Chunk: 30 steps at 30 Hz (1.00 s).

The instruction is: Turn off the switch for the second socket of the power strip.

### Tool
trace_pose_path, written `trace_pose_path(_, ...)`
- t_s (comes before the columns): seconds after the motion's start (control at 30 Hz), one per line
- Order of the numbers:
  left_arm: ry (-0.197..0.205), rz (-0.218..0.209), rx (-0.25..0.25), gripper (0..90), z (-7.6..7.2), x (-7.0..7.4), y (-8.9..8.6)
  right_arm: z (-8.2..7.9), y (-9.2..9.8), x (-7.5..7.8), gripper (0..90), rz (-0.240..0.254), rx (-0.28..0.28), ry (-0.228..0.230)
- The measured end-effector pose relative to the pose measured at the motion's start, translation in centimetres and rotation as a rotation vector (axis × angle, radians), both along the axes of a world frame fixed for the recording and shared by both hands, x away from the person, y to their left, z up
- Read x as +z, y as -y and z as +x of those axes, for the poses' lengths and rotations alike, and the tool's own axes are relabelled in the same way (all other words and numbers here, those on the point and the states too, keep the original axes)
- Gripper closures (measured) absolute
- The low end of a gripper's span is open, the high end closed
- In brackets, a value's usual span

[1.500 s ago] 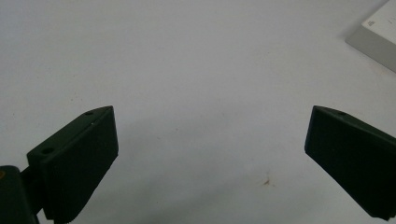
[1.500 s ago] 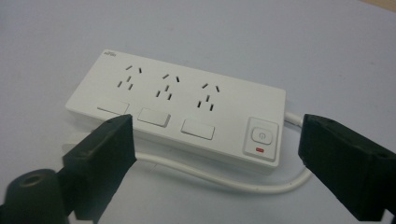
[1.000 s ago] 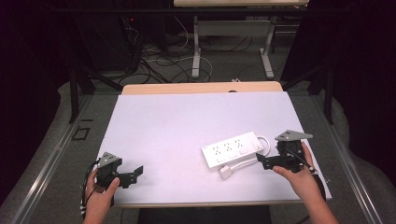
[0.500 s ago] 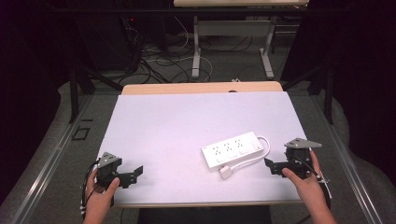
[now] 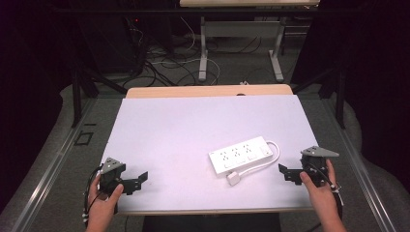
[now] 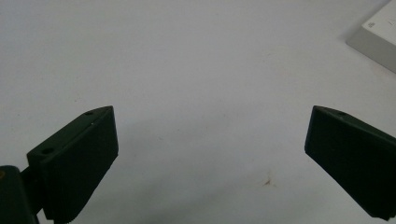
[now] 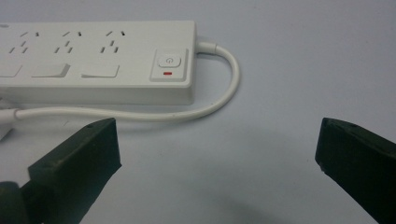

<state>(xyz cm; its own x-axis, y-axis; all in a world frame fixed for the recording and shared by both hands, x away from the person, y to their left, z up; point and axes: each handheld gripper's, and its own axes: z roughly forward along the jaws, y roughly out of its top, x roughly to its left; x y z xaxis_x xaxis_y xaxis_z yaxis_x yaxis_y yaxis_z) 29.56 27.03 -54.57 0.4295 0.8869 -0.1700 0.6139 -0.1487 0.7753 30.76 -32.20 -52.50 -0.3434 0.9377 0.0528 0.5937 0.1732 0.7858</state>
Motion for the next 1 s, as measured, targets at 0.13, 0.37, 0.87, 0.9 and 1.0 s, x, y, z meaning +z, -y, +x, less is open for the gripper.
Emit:
trace_pose_path(0.13, 0.0, 0.001, -0.001, 2.8, 0.0, 0.0, 0.0, 0.0, 0.5, -0.4, 0.0, 0.001, -0.018, 0.004)
trace_pose_path(0.37, -0.001, -0.001, -0.001, 2.8, 0.0, 0.0, 0.0, 0.1, 0.8, -1.2, 0.0, -0.003, -0.03, -0.011)
trace_pose_path(0.87, -0.001, -0.001, 0.0, 2.8, 0.1, 0.0, 0.1, 0.0, 1.2, -2.1, 0.0, 0.005, -0.054, -0.033)
trace_pose_path(0.9, -0.003, 0.0, 0.001, 2.8, 0.1, 0.0, 0.1, 0.0, 1.2, -2.1, 0.0, 0.005, -0.054, -0.033)
trace_pose_path(1.0, 0.005, -0.002, 0.005, 2.8, 0.1, -0.1, 0.1, 0.0, 1.1, -2.2, 0.0, 0.005, -0.052, -0.035)
